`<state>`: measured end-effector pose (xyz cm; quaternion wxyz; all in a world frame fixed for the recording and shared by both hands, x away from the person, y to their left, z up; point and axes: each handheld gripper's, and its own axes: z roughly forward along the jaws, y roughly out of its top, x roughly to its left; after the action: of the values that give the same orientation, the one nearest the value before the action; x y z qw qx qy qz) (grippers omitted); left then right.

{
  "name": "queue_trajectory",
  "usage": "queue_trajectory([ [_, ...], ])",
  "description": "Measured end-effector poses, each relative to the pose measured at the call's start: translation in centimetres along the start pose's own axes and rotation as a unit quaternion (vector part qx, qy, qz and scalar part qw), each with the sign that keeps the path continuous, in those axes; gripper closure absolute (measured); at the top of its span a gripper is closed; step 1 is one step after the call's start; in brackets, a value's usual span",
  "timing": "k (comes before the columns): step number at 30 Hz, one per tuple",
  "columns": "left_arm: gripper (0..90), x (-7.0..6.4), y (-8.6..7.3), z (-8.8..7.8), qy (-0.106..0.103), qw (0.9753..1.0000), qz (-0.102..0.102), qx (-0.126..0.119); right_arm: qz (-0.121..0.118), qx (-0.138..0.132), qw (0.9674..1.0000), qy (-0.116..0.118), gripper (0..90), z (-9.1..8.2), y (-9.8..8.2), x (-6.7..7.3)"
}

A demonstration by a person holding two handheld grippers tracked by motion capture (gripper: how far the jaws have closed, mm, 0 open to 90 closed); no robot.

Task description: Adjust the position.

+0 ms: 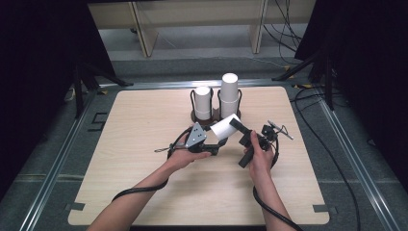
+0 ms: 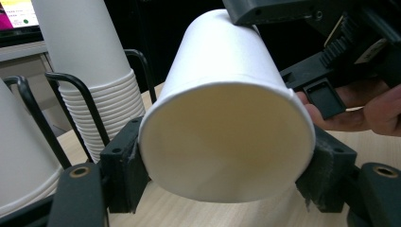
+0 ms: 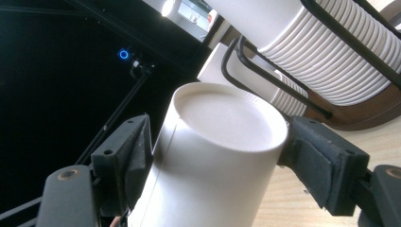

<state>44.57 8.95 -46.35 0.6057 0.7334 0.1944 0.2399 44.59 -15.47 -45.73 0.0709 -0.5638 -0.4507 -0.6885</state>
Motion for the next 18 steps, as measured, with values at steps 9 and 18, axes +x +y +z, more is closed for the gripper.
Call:
queue_trajectory([
  [9, 28.7, 0.34, 0.39, -0.17, 0.009, 0.9999, 0.008, 0.0, -0.005, 0.002, 1.0, 0.009, 24.5, -0.25, -0.14, 0.39],
  [18, 29.2, 0.79, 0.47, -0.34, 0.017, 0.9994, 0.024, 0.019, -0.001, 0.01, 0.9999, 0.012, 24.5, -0.98, -0.22, 0.42],
])
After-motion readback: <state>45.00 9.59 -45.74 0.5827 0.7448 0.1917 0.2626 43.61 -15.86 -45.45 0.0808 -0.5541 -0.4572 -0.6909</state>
